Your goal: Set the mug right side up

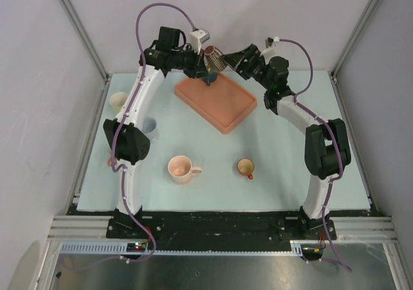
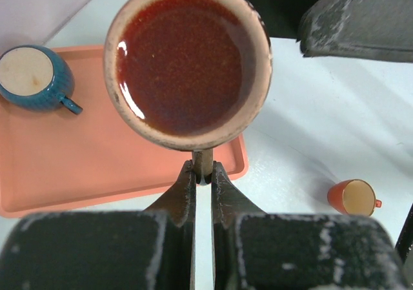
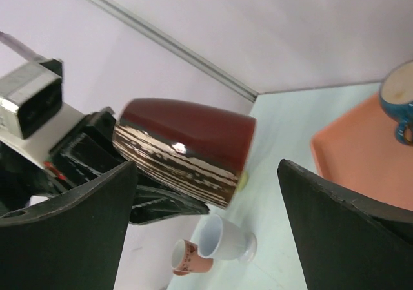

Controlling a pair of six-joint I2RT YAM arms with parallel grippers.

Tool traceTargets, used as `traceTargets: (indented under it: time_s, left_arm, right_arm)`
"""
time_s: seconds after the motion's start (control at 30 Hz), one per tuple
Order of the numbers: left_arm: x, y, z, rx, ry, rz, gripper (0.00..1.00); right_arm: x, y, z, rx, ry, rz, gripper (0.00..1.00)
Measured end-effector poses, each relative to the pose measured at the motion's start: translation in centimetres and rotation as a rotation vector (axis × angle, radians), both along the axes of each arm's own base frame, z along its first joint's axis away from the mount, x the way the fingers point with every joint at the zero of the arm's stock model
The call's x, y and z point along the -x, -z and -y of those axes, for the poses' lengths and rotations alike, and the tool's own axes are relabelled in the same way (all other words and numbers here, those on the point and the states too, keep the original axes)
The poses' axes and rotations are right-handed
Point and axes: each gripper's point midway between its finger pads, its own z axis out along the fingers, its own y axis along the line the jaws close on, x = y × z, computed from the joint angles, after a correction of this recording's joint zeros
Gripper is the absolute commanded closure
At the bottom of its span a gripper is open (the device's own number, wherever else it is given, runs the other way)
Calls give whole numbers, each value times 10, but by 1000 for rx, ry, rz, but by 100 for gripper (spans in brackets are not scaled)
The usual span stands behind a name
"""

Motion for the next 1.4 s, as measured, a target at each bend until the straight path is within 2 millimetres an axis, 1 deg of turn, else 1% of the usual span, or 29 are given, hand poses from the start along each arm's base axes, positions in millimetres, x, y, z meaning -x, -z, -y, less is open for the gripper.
traceTargets:
  time_s: [0.1,0.17,0.23,0.43,0.5,0.57,0.67,0.73,0.83,1.0,1.07,1.1,1.13,1.17,1.2,1.23,1.3,1.33,1.37,1.4]
  left_arm:
    - [1,1,0,-1,1,-6,100]
    - [2,0,0,-1,2,-7,100]
    - [2,-2,0,0,2,-3,100]
    - [2,-13,1,9,6,25,100]
    - [2,-16,2,12,6,33,100]
    - [2,-20,2,17,11,39,100]
    - [5,-22,5,29,27,37,100]
    - [7,-23,7,38,40,34,100]
    - [8,-26,8,46,49,38,100]
    - [13,-39,13,85,80,51,100]
    - [15,-41,15,99,89,42,100]
    - [16,-41,15,105,92,36,100]
    - [17,-42,15,111,91,28,100]
    - [18,-42,15,117,89,19,100]
    - [20,-43,16,131,89,-2,100]
    - [22,-44,17,143,94,-16,93]
    - [29,-45,19,164,106,-54,40]
    - [29,-46,20,167,111,-51,20]
    - [27,-47,19,158,107,-31,10]
    - [25,-47,19,155,102,-21,5]
  right_arm:
    - [0,-12,-7,-29,-27,20,10]
    - [2,-18,-11,-54,-43,24,13]
    - [3,-22,-14,-89,-58,21,13]
    - [6,-19,-25,-182,-117,-34,14]
    - [7,-21,-26,-203,-125,-46,17]
    - [10,-27,-27,-230,-141,-45,21]
    - [13,-33,-27,-274,-162,-63,23]
    - [14,-36,-26,-304,-173,-86,26]
    - [18,-45,-26,-350,-198,-95,35]
    - [23,-59,-22,-417,-228,-76,48]
    - [25,-63,-22,-438,-249,-58,57]
    - [25,-64,-22,-445,-257,-52,74]
    - [25,-66,-23,-456,-272,-41,87]
    - [25,-70,-23,-469,-288,-24,94]
    - [27,-72,-24,-472,-304,-4,97]
    - [32,-77,-25,-485,-329,13,98]
    - [39,-82,-27,-483,-354,48,100]
    - [41,-83,-26,-481,-359,60,100]
    - [41,-83,-27,-474,-356,60,100]
    - [39,-78,-25,-461,-345,44,100]
